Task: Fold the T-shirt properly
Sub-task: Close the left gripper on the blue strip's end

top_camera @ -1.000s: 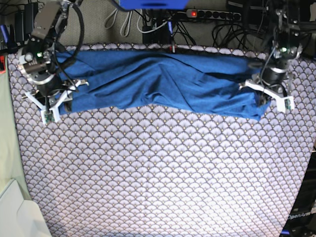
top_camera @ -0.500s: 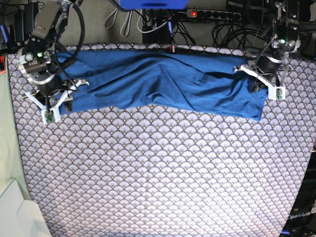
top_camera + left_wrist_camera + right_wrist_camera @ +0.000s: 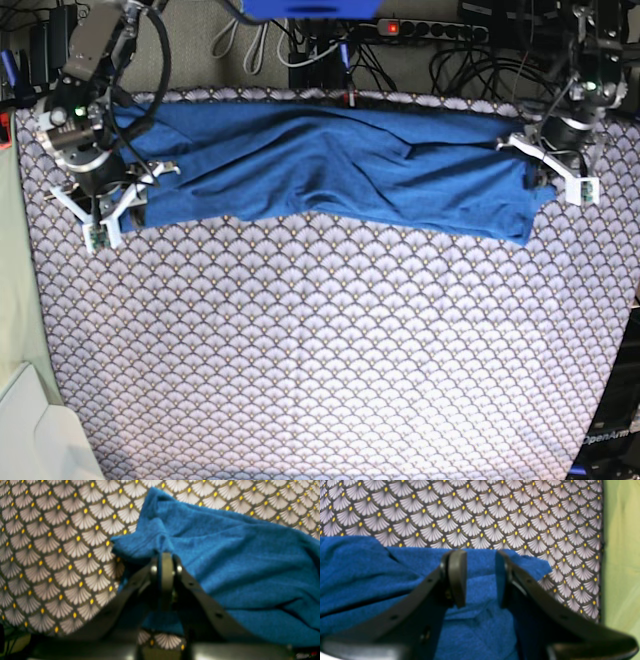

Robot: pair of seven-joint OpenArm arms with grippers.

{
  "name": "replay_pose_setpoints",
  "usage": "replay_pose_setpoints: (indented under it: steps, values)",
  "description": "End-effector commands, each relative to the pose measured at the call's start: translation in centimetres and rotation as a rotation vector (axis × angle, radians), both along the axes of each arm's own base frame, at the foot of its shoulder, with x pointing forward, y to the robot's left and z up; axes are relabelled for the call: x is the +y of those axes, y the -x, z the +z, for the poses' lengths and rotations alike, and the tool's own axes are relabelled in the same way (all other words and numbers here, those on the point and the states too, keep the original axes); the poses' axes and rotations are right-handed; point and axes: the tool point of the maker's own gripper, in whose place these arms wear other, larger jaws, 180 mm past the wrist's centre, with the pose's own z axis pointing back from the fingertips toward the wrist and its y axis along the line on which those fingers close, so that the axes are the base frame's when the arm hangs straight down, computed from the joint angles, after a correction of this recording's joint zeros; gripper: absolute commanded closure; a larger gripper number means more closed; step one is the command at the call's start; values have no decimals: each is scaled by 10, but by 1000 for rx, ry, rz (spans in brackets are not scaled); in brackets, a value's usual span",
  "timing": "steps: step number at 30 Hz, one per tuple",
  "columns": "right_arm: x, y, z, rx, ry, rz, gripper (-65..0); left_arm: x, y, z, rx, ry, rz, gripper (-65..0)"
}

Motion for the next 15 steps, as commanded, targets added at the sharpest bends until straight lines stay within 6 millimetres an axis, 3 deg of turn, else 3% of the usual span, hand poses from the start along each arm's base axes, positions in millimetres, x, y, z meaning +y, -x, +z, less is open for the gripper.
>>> replay_pose_setpoints:
  steps: [1,15]
  values:
    - [1,-7,12,-48,-1,8,-206,4,-7,9,-25,-18,-7,-3]
    - [1,-7,12,-48,-1,8,-206,2,-12,9,-1,-11,-11,-6]
